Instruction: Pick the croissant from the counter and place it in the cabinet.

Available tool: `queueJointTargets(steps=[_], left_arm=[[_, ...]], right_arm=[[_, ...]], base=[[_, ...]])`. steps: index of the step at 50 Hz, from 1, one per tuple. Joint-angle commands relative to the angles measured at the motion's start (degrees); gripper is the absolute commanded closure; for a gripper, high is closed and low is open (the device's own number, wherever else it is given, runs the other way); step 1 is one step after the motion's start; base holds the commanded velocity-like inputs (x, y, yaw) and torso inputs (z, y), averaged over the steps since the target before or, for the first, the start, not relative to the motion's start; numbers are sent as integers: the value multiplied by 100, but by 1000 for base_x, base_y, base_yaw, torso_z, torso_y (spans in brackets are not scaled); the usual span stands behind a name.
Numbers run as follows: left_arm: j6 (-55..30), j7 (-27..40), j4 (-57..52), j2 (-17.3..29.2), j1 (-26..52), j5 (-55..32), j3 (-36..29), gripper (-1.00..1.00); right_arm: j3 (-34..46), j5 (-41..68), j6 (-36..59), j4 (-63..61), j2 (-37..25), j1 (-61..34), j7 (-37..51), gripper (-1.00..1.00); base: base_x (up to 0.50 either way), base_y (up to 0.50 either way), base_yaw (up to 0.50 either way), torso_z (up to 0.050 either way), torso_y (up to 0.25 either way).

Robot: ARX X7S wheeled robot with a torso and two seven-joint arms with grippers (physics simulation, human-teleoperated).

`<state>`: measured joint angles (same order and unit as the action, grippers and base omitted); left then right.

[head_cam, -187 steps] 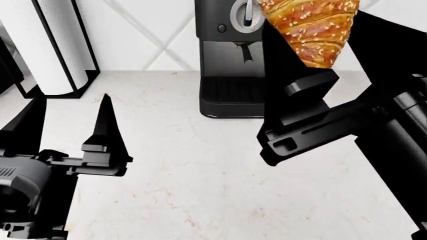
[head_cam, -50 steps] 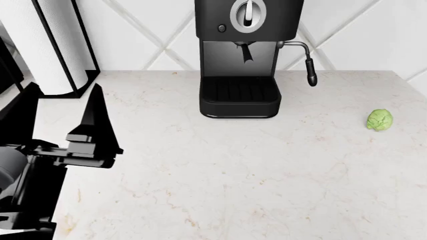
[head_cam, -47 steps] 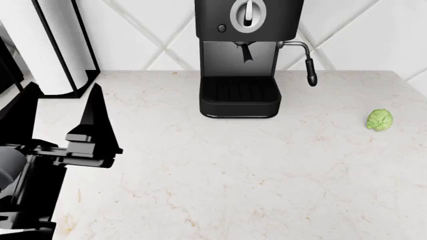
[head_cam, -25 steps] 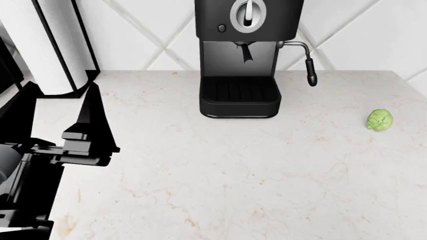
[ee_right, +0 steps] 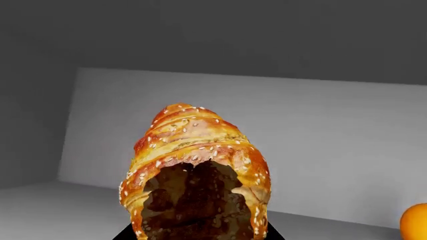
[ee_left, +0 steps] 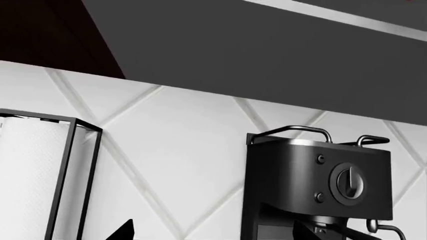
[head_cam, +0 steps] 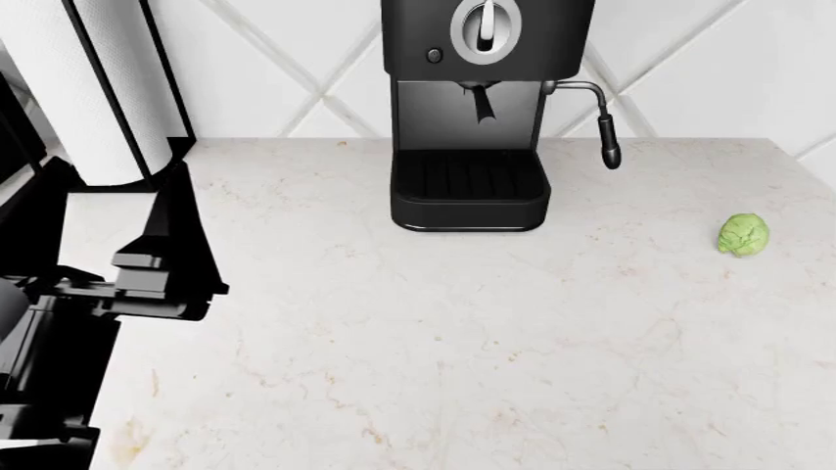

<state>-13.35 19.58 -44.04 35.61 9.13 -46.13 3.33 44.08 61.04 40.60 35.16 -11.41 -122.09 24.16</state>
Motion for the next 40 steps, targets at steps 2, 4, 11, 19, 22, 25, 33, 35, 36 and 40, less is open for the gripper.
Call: queueJointTargets(steps=[2, 4, 11, 19, 22, 25, 33, 35, 36, 40], left_arm=[[17, 4, 3, 32, -5, -60, 40, -100], [17, 9, 1, 34, -6, -62, 41, -100], [29, 14, -7, 51, -22, -91, 60, -100], [60, 12, -24, 80, -77, -145, 118, -100], [68, 15, -30, 91, -93, -164, 138, -100], [72, 25, -38, 101, -104, -178, 154, -100], [68, 48, -34, 107, -96, -185, 150, -100], [68, 53, -32, 109, -95, -186, 152, -100], [69, 54, -31, 110, -95, -185, 152, -100], [74, 53, -25, 115, -94, -189, 152, -100]], right_arm=[[164, -519, -404, 1197, 430, -300, -587, 100], [175, -555, -465, 1398, 501, -350, -669, 100], [272, -740, -725, 2228, 800, -562, -1030, 100], [790, -443, -1137, 3375, 1138, -874, -1426, 100], [1317, 80, -1256, 3557, 1139, -925, -1424, 100], [1837, 564, -1358, 3728, 1140, -967, -1431, 100], [2816, 1463, -1538, 3960, 1140, -1011, -1409, 100], [2971, 1605, -1557, 3970, 1140, -1010, -1400, 100], [3036, 1668, -1564, 3973, 1140, -1010, -1394, 100], [3150, 1776, -1554, 3981, 1140, -999, -1351, 100]], base=[[0, 0, 0, 0, 0], [0, 0, 0, 0, 0], [0, 0, 0, 0, 0], [0, 0, 0, 0, 0], [0, 0, 0, 0, 0], [0, 0, 0, 0, 3], [0, 0, 0, 0, 0], [0, 0, 0, 0, 0], [10, 0, 0, 0, 0], [0, 0, 0, 0, 0]])
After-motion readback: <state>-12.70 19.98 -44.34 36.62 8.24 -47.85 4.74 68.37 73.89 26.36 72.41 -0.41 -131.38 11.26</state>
